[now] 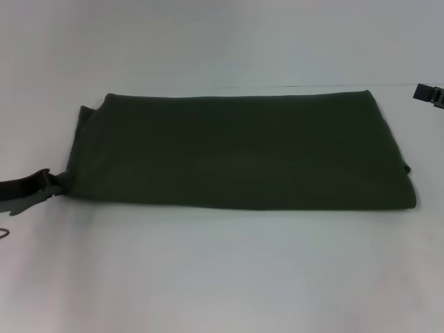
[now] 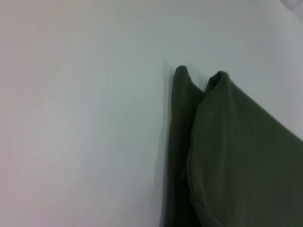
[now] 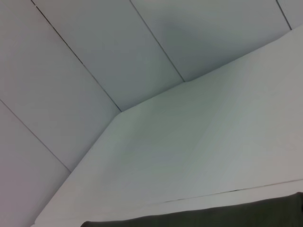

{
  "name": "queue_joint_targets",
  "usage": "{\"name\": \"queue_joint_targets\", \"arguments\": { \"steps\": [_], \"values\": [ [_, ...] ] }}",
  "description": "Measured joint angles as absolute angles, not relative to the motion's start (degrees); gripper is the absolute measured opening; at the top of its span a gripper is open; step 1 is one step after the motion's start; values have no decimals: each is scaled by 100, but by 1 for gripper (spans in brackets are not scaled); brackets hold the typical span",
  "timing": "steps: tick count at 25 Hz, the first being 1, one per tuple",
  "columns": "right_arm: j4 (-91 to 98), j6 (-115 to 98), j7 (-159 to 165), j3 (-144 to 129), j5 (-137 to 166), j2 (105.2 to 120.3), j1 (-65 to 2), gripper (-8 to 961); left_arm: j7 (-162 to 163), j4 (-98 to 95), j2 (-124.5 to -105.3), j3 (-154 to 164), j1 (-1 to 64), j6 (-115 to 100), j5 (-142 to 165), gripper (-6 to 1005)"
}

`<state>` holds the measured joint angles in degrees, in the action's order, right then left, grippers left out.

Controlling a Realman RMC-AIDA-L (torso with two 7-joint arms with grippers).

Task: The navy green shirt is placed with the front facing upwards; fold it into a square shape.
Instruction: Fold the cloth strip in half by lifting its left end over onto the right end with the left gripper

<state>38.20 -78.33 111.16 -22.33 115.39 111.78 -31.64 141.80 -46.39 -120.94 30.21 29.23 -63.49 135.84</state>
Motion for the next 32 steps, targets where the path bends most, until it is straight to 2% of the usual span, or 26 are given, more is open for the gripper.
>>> {"name": "queue_joint_targets", "arguments": {
  "steps": [3,12,19,32],
  "values": [
    [3803,-7830,11105,-2232,11510,11207,-3167,899,14125,-4761,-12126,3007,2717,-6412,13371,12],
    [3781,-7749,11060,-2288,11420,11419,-3203,899,13725,-4939,-12170,2336,2337,-6677,13150,24],
    [3722,-7670,11031,-2294,11417,11643,-3332,899,13149,-5017,-12018,1242,2089,-7049,13183,33],
    [3297,-7322,10893,-2472,11422,11695,-3696,900,13068,-5605,-11846,654,1598,-7217,13180,51]
  ]
}}
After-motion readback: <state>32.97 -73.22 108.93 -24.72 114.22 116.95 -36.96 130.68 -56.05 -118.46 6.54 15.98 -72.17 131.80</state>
